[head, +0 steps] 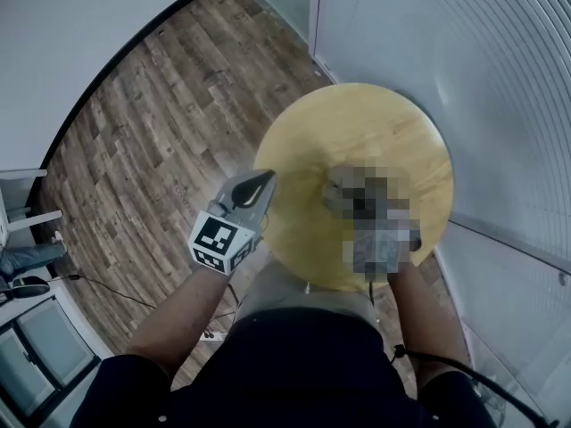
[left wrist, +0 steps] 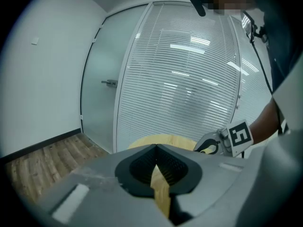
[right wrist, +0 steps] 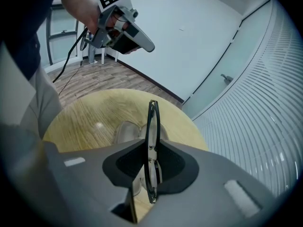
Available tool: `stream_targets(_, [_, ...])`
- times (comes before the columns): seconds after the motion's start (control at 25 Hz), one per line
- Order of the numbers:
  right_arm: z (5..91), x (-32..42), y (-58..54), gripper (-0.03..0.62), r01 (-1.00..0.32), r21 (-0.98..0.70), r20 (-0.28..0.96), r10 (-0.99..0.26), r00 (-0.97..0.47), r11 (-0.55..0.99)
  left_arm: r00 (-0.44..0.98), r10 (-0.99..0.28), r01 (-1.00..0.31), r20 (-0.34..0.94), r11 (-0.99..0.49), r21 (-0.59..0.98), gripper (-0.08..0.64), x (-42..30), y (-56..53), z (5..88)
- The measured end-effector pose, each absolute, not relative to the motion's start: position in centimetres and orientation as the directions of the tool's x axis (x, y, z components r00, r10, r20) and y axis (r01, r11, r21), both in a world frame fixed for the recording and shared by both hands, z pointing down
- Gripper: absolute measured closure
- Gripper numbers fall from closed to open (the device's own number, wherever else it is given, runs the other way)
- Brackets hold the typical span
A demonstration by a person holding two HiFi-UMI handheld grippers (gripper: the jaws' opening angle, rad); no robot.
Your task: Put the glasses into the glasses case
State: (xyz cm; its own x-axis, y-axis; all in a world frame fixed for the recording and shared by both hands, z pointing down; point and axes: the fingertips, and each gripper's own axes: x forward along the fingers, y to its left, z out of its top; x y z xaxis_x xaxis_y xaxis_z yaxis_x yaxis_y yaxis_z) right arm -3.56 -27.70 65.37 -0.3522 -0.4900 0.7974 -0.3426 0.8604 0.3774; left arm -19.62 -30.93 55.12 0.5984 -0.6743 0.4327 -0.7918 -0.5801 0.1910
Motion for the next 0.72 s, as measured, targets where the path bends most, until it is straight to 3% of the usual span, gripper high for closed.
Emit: stream_targets(0.72, [69.9, -4.2, -26.4, 0.511, -0.306, 0.307, 0.848, -0.405, -0.342, 0.901, 0.588, -0.656, -0.797, 0.473, -0.567, 0.205, 0.554, -20.3, -28.9, 57.2])
